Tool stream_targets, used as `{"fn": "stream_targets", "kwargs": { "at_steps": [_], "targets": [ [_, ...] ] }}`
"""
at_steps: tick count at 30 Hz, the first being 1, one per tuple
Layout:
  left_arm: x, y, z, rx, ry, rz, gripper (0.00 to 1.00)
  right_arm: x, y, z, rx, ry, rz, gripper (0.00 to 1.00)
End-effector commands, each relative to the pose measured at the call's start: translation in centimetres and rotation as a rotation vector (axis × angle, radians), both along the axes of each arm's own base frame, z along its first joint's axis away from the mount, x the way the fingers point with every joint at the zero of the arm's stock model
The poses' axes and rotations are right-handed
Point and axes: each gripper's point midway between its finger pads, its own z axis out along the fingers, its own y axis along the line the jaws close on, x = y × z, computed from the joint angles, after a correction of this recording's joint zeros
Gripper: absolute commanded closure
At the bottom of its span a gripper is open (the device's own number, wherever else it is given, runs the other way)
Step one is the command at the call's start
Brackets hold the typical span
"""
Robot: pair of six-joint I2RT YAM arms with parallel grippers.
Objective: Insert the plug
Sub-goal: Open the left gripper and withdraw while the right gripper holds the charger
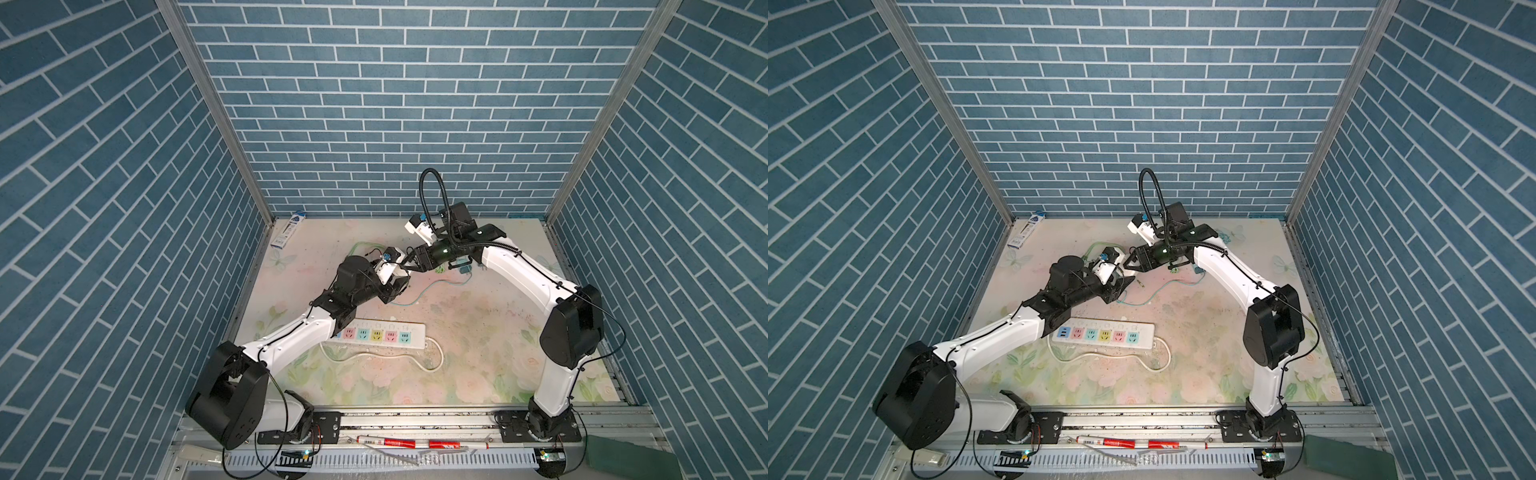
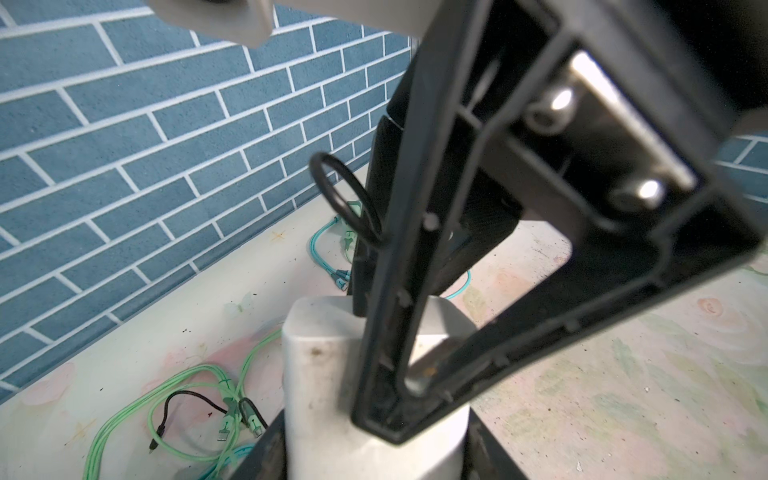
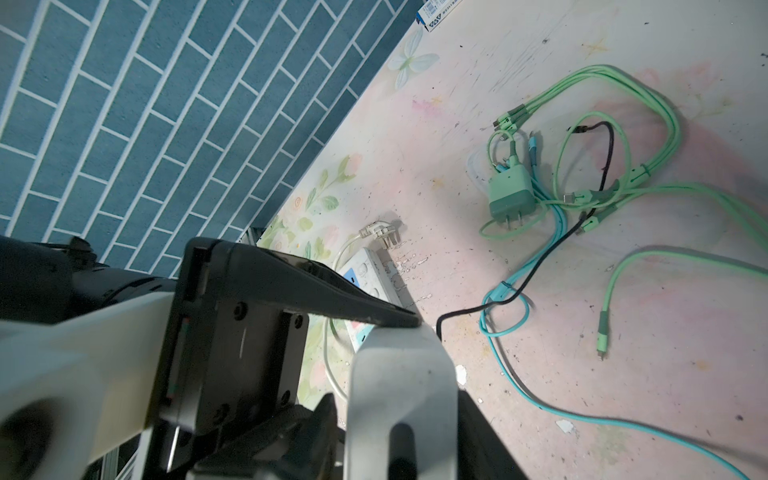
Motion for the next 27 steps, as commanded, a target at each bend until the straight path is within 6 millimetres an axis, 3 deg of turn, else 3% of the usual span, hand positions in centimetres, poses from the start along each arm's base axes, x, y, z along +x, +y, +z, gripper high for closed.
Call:
{"fn": "stream_targets", "kwargs": {
  "at_steps": [1, 12, 15, 21, 27],
  "targets": [
    [-0.2, -0.1, 2.0, -0.029, -0.065, -0.005, 0.60, -1.4, 0.6, 0.7, 0.023, 0.002, 0.066, 0.58],
    [0.4, 0.5, 1.8, -0.011, -0.068, 0.047, 0.55, -1.5, 0.2, 1.0, 0.011, -0.018, 0.049, 0.80],
    [0.6, 1.1, 1.7, -0.003, -0.069, 0.077, 0.38, -0.8, -0.1, 1.2, -0.005, -0.042, 0.004, 0.81],
    [0.3, 2.5, 1.9, 0.018, -0.097, 0.135, 0.24, 1.3, -1.4, 1.6, -0.078, -0.120, -0.119, 0.82],
    [0.4, 5.0, 1.9, 0.084, -0.085, 0.248, 0.20, 2.2, -1.7, 2.2, -0.084, -0.139, -0.169, 0.83]
  ]
}}
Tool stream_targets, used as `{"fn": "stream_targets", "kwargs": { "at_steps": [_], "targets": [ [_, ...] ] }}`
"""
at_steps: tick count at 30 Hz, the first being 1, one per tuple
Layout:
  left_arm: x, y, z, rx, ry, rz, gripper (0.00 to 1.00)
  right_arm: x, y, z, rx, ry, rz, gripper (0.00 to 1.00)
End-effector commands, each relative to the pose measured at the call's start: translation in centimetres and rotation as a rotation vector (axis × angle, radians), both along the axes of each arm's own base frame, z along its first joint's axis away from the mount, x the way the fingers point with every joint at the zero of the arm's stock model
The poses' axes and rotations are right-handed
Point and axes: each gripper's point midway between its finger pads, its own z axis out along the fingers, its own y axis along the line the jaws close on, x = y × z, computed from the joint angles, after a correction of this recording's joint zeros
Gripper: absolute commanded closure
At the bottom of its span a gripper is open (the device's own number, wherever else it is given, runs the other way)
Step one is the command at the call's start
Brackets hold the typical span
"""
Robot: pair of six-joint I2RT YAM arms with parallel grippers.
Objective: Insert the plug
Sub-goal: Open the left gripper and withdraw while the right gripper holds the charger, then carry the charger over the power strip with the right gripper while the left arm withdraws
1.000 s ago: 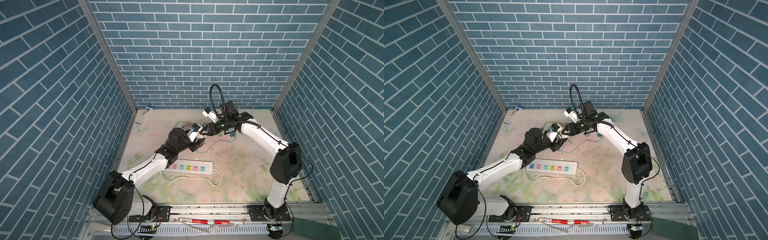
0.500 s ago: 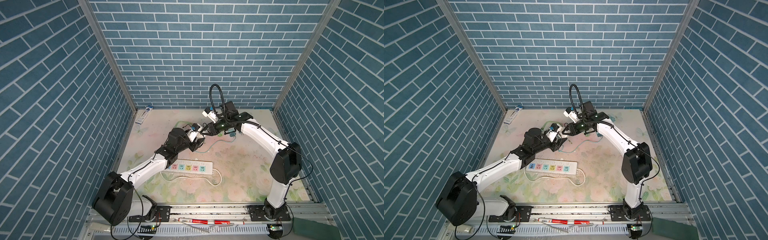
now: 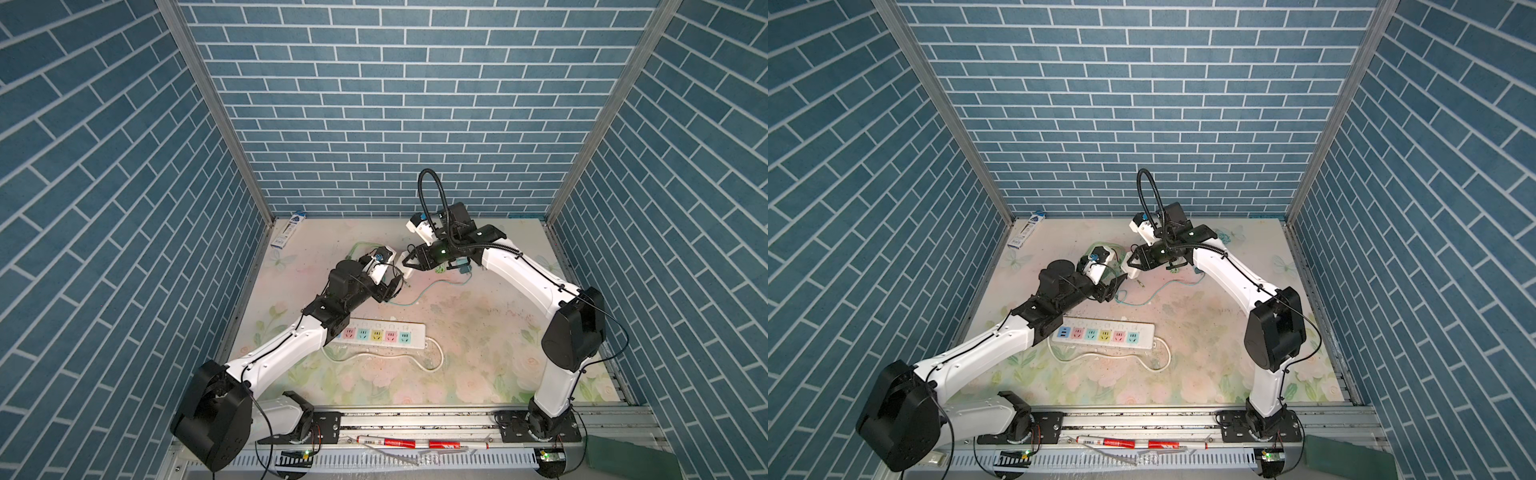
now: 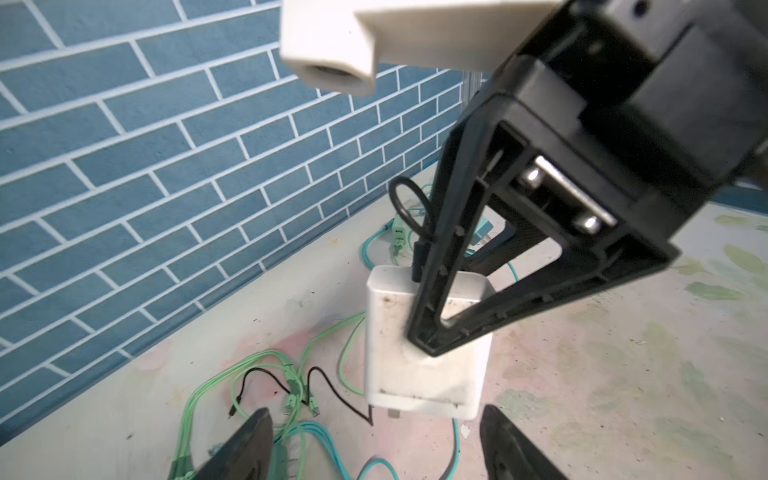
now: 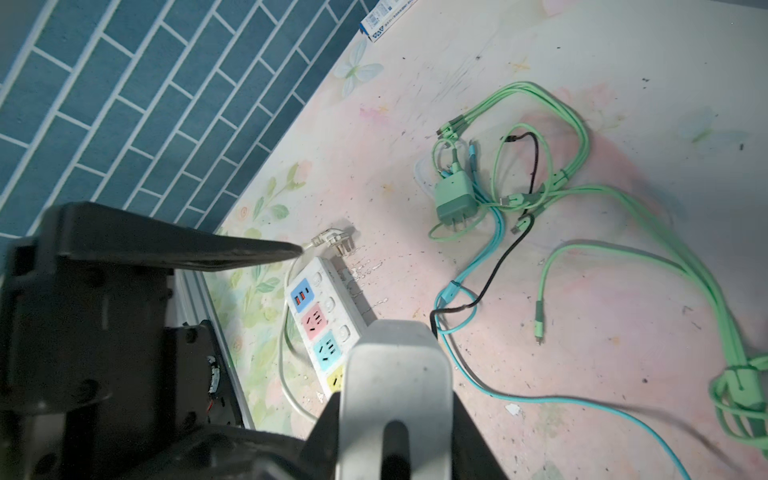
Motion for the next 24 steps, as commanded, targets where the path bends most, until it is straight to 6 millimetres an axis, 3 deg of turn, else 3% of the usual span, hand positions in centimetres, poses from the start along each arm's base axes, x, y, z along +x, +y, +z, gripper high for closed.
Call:
{"fn": "stream_targets", "kwargs": {
  "at_steps": [1, 6, 13, 17, 20, 24],
  "targets": [
    [0.4, 2.3, -0.1, 0.059, 0.013, 0.120, 0.20, 0.2, -0.6, 2.8, 0.023, -0.047, -0.043, 0.83],
    [0.4, 7.4, 1.3, 0.062, 0.044, 0.389, 0.19, -0.6, -0.1, 2.6, 0.036, -0.018, 0.029, 0.83],
    [-2.9, 12.8, 3.3, 0.006, 0.112, 0.612, 0.19, -2.4, 2.4, 1.8, 0.105, 0.065, 0.173, 0.83],
    [-5.0, 15.8, 4.1, -0.022, 0.112, 0.724, 0.18, -5.0, 4.3, 1.3, 0.077, 0.048, 0.298, 0.83],
    [-6.2, 16.9, 4.4, -0.050, 0.109, 0.748, 0.18, -7.0, 5.5, 0.5, 0.040, 0.025, 0.390, 0.83],
    [-7.5, 17.7, 4.3, -0.070, 0.122, 0.758, 0.19, -8.1, 6.7, -1.6, -0.042, -0.011, 0.447, 0.82]
  ]
}}
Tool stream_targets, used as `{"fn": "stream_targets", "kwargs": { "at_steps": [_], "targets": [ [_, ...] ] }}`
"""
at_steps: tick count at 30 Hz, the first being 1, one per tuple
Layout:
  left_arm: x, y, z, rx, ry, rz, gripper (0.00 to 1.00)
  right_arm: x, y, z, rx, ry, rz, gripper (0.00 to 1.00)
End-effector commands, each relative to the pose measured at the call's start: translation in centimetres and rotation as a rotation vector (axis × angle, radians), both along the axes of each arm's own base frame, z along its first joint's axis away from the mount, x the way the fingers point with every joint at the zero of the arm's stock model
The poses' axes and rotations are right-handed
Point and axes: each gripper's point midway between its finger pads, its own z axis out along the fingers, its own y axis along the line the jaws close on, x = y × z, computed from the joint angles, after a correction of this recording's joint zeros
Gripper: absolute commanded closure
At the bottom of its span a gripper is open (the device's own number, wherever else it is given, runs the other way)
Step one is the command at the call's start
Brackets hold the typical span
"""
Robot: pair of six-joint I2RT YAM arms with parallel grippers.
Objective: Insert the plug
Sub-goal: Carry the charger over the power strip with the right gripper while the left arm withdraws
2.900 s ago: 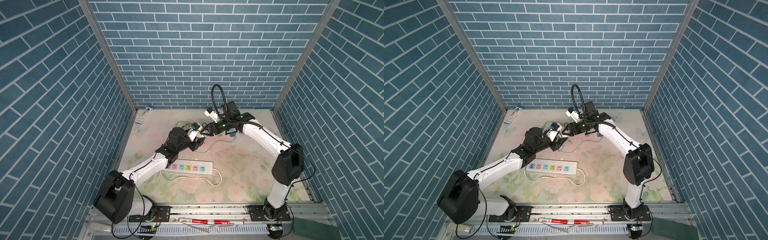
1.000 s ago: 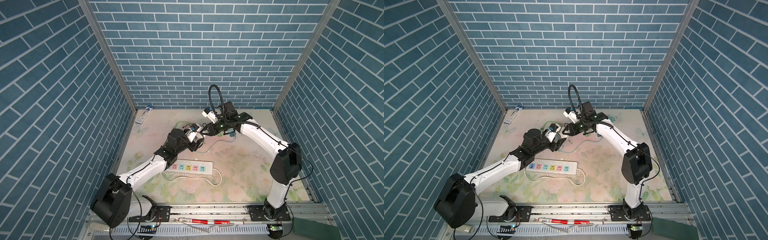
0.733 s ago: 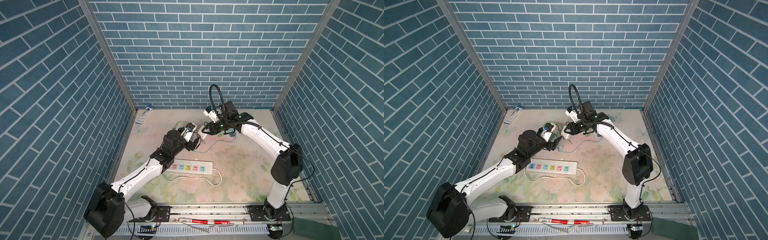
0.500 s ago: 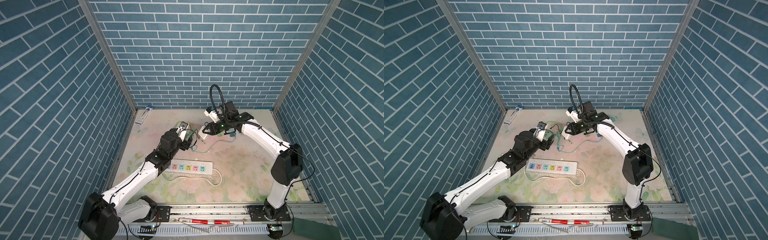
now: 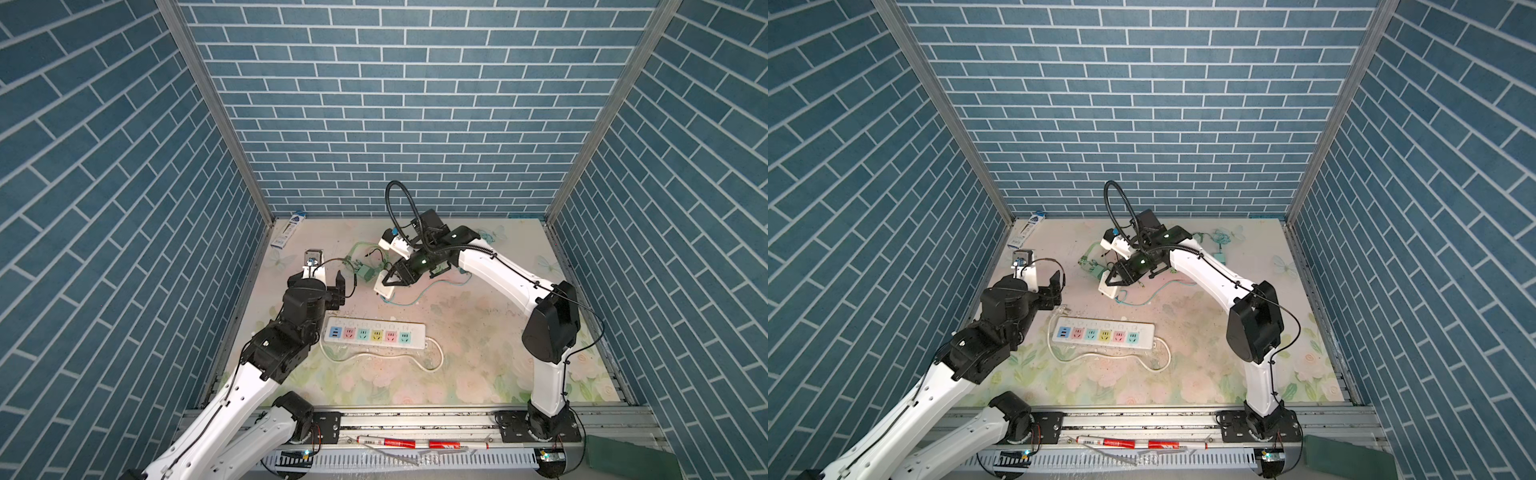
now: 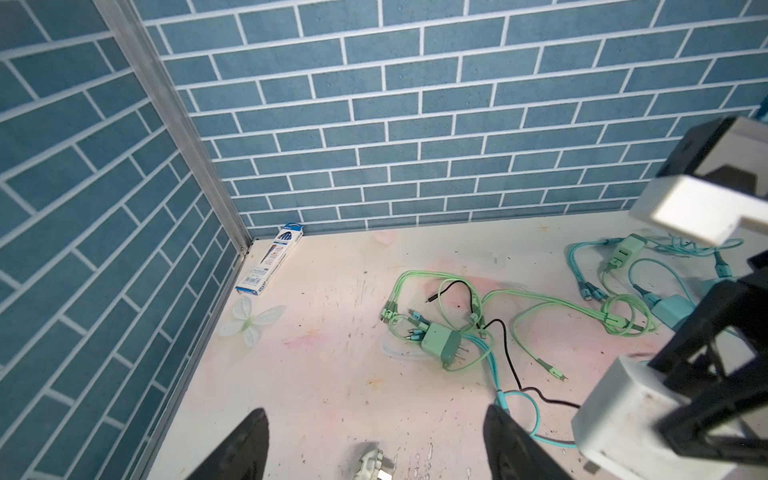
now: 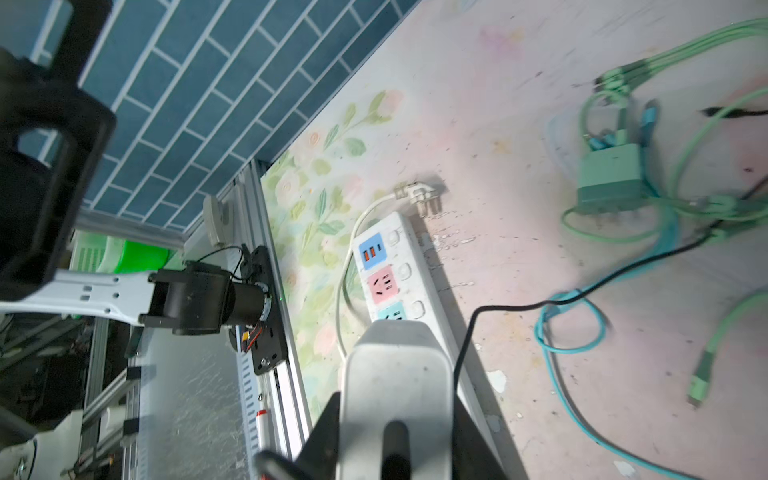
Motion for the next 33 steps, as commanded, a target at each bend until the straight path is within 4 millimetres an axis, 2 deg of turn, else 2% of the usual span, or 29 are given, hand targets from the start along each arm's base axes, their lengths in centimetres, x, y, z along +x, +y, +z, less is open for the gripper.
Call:
{"fn": "stream_targets", "kwargs": {
  "at_steps": [1, 6, 9, 15, 21, 25, 30, 33],
  "targets": [
    [-1.4, 1.6, -1.4, 0.002, 0.056, 0.057, 0.19, -1.2, 0.8, -0.5, -0.037, -0.085, 0.102, 0.82],
    [-2.2, 2.4, -2.1, -0.023, 0.077, 0.094, 0.19, -0.4, 1.9, -3.3, -0.166, -0.116, 0.042, 0.82],
    [-2.2, 2.6, -2.6, -0.027, 0.090, 0.114, 0.18, -0.2, 2.6, -3.8, -0.195, -0.108, -0.023, 0.83],
    [-1.9, 3.8, -3.6, 0.006, 0.142, 0.215, 0.15, 2.7, 3.0, -4.3, -0.251, -0.055, -0.388, 0.86],
    [-1.8, 4.8, -4.4, -0.002, 0.155, 0.285, 0.10, 2.1, 4.6, -3.6, -0.256, -0.089, -0.550, 0.85],
    [-1.9, 5.7, -5.0, -0.052, 0.210, 0.297, 0.08, 1.3, 5.9, -4.4, -0.269, -0.074, -0.638, 0.84],
    [-2.2, 6.3, -2.8, -0.199, 0.191, 0.283, 0.07, -0.2, 6.9, -4.9, -0.299, -0.091, -0.710, 0.84],
    [-3.8, 7.3, -1.2, -0.201, 0.284, 0.325, 0.02, -1.3, 7.5, -5.2, -0.301, -0.086, -0.734, 0.83]
  ]
}}
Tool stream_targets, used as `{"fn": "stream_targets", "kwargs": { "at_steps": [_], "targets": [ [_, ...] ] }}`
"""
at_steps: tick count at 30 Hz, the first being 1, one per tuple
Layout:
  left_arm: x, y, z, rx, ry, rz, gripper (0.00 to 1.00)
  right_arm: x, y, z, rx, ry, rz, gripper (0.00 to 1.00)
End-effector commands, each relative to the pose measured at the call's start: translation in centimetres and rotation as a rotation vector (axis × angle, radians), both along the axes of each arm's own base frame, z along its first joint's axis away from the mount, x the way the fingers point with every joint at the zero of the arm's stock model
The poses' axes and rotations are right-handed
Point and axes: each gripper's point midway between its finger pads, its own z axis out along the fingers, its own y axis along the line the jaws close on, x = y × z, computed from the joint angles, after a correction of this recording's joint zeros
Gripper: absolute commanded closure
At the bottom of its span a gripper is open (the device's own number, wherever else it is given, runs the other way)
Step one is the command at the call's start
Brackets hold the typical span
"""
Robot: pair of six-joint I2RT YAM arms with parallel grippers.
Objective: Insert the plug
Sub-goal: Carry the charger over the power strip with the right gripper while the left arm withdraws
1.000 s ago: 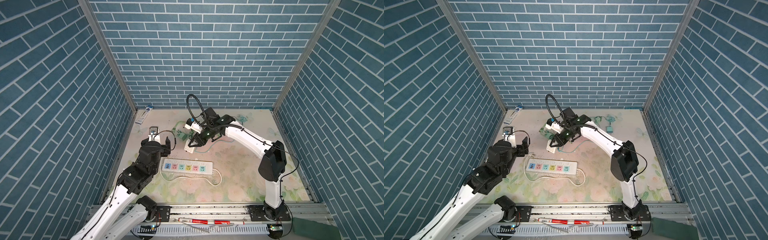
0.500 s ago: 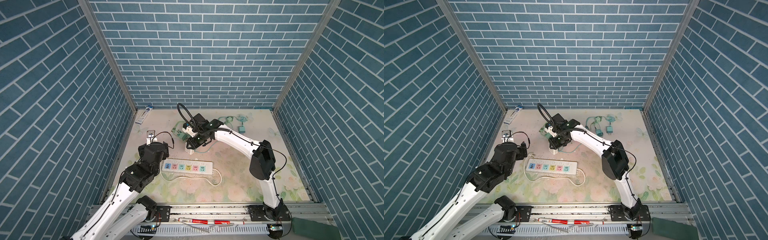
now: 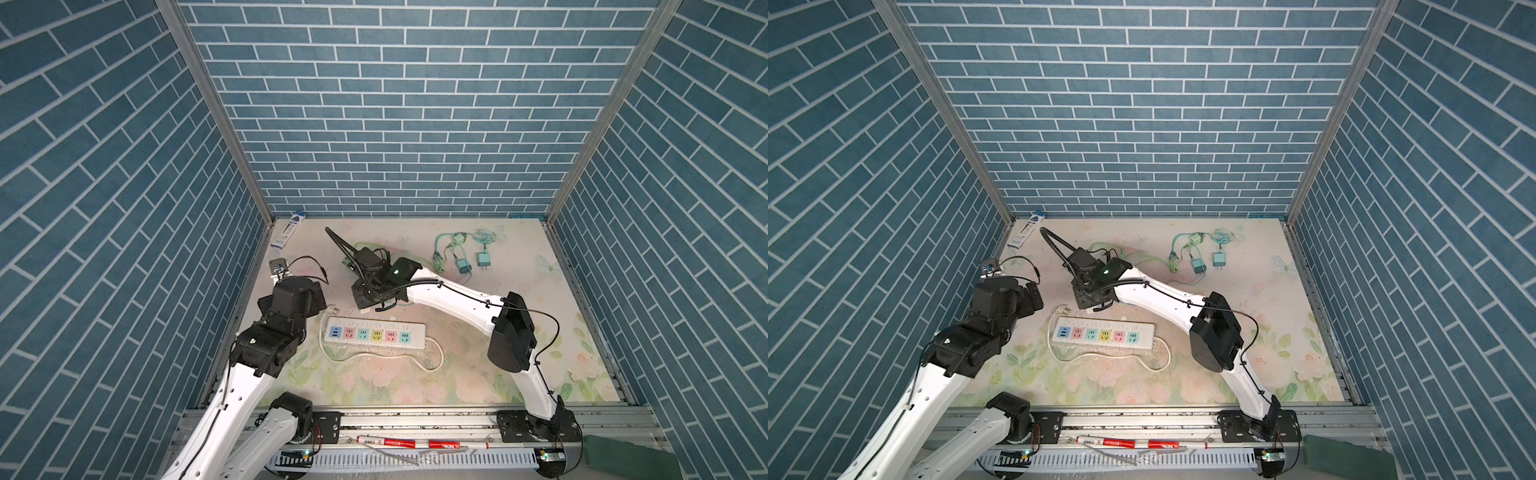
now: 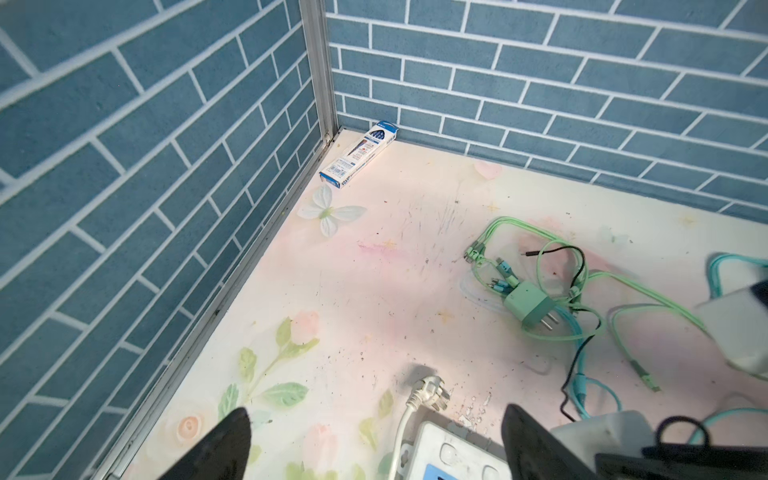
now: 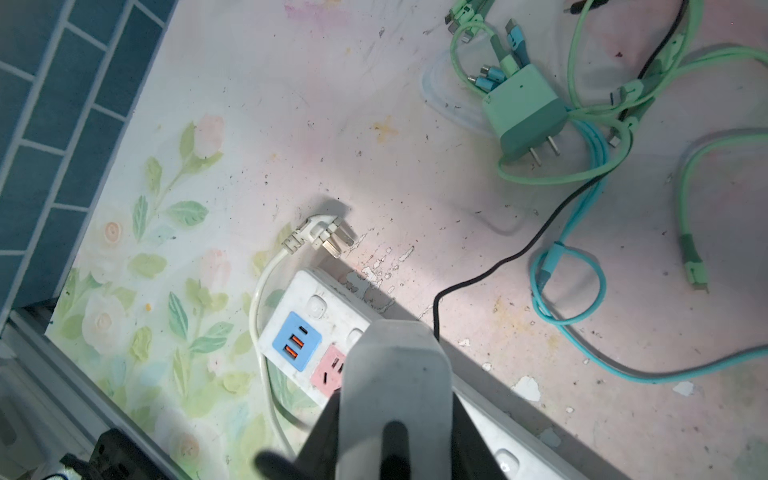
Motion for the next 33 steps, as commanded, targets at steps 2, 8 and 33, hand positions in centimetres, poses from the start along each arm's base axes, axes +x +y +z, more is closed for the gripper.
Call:
{"fn": "stream_targets", "kwargs": {
  "at_steps": [2, 8, 33],
  "targets": [
    [-2.1, 0.0, 2.5, -0.054, 0.104, -0.017, 0.01, -0.2, 0.3, 0.8, 0.012, -0.021, -0.148, 0.83],
    [-2.1, -1.0, 2.7, -0.097, 0.069, -0.074, 0.00, -2.3, 1.1, -1.3, -0.035, 0.002, -0.173, 0.84],
    [-3.9, 1.3, 1.8, -0.099, 0.079, -0.008, 0.00, -5.8, 3.4, -4.4, -0.019, 0.058, -0.224, 0.87]
  ]
}}
